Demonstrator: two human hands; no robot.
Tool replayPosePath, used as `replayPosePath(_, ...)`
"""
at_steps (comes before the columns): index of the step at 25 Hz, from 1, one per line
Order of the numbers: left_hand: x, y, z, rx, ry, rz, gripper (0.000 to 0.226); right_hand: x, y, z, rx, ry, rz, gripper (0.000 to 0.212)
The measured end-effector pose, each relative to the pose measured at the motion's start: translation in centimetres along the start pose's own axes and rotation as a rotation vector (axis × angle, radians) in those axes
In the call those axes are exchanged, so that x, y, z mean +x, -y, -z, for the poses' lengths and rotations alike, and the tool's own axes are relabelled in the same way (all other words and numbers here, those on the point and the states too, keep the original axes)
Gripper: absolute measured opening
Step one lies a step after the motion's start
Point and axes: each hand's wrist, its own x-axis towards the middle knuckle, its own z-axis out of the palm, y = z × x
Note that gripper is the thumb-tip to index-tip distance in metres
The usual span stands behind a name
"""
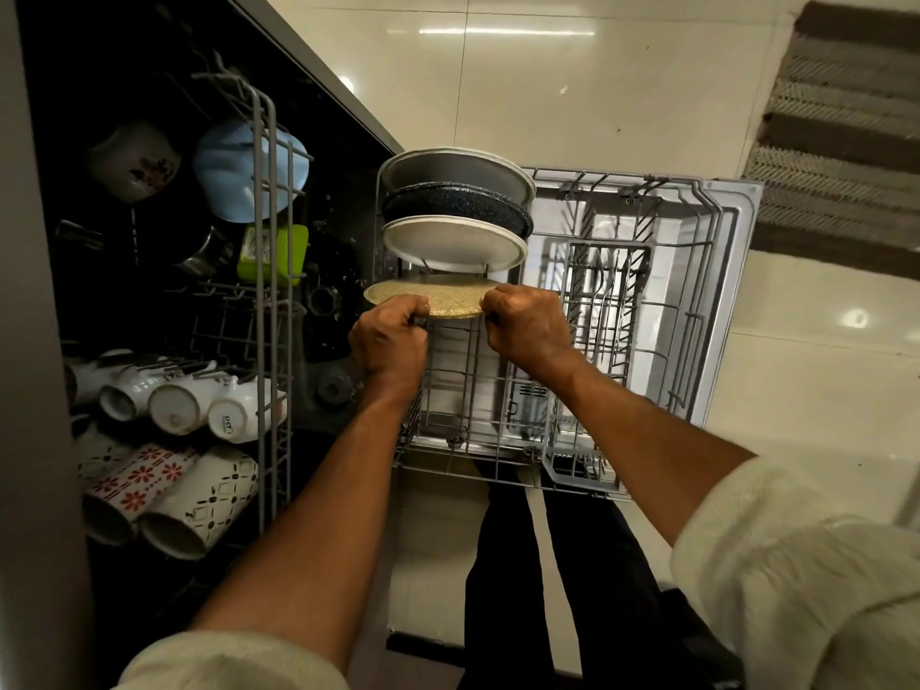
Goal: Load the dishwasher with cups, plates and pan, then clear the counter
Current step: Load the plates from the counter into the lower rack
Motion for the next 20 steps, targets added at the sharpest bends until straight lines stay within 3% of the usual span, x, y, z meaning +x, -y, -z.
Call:
replayPosePath(8,2.6,0.5,-0.7,0.031,0.126,0.07,0.034,2.0,-1.2,-0.3,0.06,0.061,-0.014,0.005)
replayPosePath(15,2.2,-0.5,-1.3,0.016,0.146,0.029,0.039,1.8,-1.4,-0.5,0.054,0.164,-0.088,0.022)
replayPosePath(20,2.1,-0.4,-1.3,0.013,0.106,0.011,0.043,2.8,-0.9,0.1,0.027,0.06,-0.136,0.015)
